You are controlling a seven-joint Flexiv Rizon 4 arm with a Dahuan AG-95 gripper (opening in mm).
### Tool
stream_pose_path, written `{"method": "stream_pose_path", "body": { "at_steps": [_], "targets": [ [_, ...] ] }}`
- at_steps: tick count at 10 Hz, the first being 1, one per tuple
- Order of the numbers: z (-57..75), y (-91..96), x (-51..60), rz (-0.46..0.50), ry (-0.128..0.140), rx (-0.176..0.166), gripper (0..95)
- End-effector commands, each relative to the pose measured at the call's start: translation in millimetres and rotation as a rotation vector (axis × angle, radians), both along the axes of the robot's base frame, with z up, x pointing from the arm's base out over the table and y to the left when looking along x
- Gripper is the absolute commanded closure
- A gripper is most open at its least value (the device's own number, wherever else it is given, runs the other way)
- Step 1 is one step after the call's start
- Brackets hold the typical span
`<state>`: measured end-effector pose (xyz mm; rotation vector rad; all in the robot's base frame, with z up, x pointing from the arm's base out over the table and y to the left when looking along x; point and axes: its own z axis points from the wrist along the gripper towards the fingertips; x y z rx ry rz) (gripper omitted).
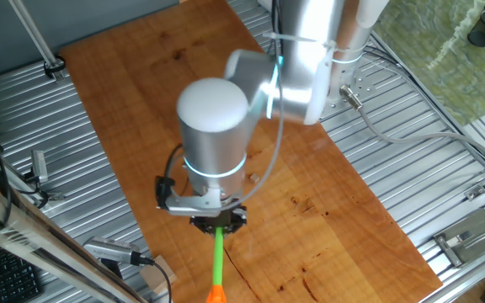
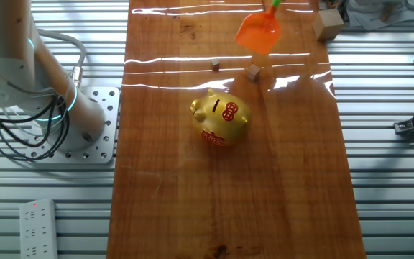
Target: Use a shovel to scoop up an object
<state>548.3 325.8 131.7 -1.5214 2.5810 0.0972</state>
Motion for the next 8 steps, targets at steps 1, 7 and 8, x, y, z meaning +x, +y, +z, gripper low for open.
{"method": "stream_pose_path", "body": {
  "at_steps": [1,7,8],
  "targets": [
    [-0.5,4.5,-2.1,0.009,-0.034,0.036,95.0],
    [-3.6,16.8,3.0,0.016,-0.075,0.077,95.0],
    [-5.5,20.9,6.3,0.008,-0.077,0.078,95.0]
  ]
}}
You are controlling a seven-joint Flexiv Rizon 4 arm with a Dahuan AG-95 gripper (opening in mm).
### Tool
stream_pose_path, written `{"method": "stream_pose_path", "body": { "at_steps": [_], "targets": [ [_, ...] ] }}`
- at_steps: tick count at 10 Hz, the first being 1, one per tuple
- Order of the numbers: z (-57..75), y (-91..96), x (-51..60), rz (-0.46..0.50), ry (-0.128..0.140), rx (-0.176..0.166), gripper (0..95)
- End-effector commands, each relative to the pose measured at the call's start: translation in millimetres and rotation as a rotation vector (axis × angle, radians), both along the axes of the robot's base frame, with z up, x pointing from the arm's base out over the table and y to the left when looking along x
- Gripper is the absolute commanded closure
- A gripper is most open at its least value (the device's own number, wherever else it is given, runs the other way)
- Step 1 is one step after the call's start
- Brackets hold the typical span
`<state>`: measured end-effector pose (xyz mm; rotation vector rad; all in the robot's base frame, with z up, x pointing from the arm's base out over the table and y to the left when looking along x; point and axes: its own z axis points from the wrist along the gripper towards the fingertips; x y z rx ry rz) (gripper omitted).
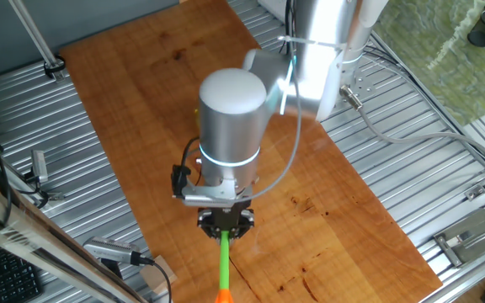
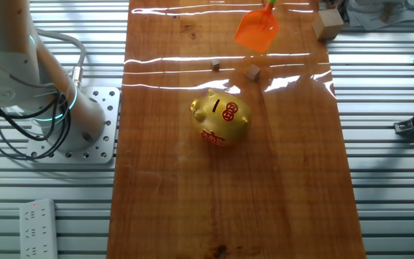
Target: Use a shovel to scoop up an object
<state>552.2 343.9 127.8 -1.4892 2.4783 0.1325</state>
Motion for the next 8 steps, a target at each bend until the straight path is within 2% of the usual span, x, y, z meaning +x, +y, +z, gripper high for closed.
{"method": "stream_pose_path", "body": {
  "at_steps": [1,4,8],
  "targets": [
    [-6.0,1.9,3.0,0.003,-0.006,0.015,95.0],
    [-22.7,1.2,3.0,0.013,-0.025,0.029,95.0],
    [-24.8,5.0,1.1,0.003,-0.028,0.032,95.0]
  ]
}}
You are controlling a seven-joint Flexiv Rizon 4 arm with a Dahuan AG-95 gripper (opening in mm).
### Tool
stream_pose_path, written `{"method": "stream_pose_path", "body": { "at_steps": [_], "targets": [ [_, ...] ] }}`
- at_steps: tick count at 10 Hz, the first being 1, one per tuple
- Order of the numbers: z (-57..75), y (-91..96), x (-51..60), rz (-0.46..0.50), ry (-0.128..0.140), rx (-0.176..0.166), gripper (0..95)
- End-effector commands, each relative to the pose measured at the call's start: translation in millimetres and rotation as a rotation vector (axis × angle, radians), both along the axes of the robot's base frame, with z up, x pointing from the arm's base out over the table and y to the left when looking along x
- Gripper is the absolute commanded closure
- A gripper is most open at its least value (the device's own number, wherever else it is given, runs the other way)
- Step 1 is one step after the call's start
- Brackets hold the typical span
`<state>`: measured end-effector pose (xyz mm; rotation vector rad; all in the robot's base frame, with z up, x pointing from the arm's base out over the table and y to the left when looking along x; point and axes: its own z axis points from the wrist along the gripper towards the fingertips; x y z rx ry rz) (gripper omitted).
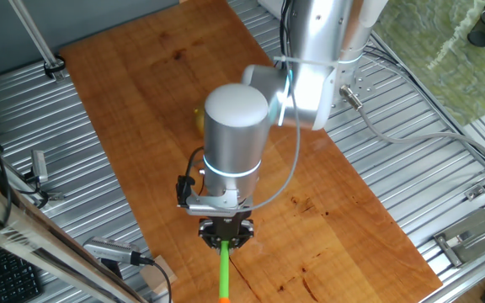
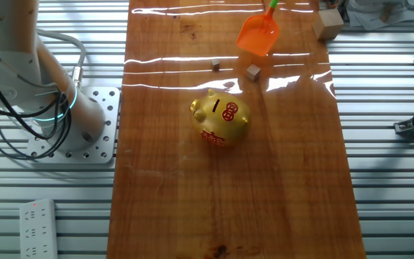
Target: Use a shovel to scoop up an object
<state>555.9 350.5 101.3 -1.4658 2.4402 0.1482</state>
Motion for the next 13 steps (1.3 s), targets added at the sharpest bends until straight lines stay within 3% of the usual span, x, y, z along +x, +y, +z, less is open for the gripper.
{"method": "stream_pose_path", "body": {
  "at_steps": [1,13],
  "targets": [
    [1.3,-1.7,-2.6,0.002,0.008,-0.008,95.0],
    [-11.7,0.9,-5.1,0.000,0.017,-0.019,95.0]
  ]
}}
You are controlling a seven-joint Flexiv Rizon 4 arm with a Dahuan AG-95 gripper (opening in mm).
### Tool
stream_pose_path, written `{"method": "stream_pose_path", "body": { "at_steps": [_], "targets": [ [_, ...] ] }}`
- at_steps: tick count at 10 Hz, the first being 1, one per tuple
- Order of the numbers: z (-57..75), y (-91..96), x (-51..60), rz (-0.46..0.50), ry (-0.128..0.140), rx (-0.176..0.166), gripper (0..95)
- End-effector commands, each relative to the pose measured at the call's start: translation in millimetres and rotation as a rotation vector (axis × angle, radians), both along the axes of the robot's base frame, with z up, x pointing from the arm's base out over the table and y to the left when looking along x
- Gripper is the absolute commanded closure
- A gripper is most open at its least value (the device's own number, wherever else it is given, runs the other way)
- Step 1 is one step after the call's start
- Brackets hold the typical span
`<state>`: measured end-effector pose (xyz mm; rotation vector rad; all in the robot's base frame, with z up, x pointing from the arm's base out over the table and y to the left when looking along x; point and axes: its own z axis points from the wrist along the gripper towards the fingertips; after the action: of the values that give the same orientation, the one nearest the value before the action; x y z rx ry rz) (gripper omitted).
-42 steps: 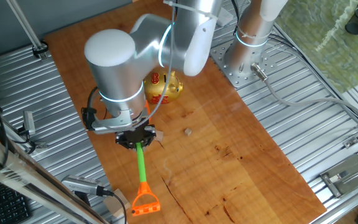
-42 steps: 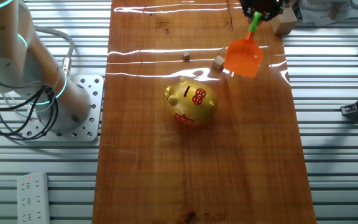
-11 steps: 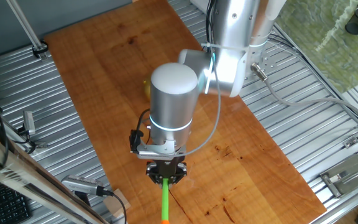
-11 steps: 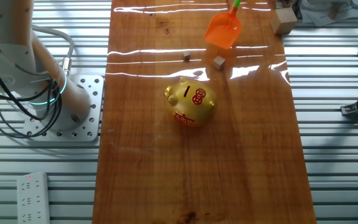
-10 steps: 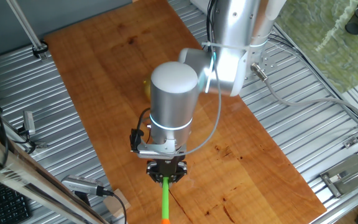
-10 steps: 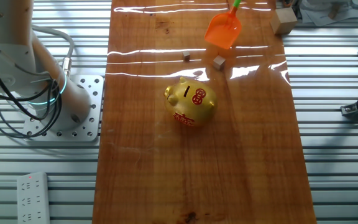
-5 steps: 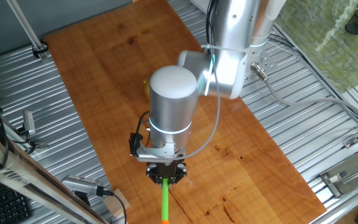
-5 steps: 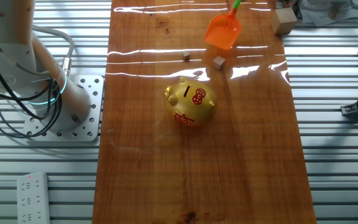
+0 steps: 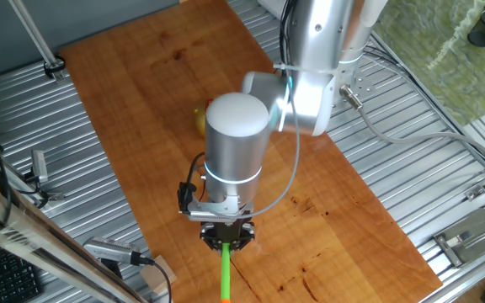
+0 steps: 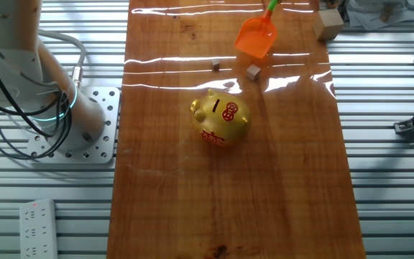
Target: Use a shovel to scoop up an object
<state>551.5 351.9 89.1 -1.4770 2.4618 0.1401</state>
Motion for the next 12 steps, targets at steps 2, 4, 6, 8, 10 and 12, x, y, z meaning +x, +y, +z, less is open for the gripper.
{"method": "stream_pose_path", "body": {
  "at_steps": [2,4,6,8,10,12],
  "targets": [
    [0.3,0.3,-1.0,0.002,0.000,0.000,95.0],
    [-0.7,0.4,-1.2,0.000,0.001,-0.003,95.0],
    [-1.1,1.3,-1.7,0.001,0.001,-0.003,95.0],
    [-1.2,1.7,-2.0,-0.003,0.000,-0.002,95.0],
    [-1.3,1.8,-2.0,0.001,-0.001,-0.004,95.0],
    [-1.6,2.0,-2.2,-0.005,-0.004,-0.007,95.0]
  ]
}}
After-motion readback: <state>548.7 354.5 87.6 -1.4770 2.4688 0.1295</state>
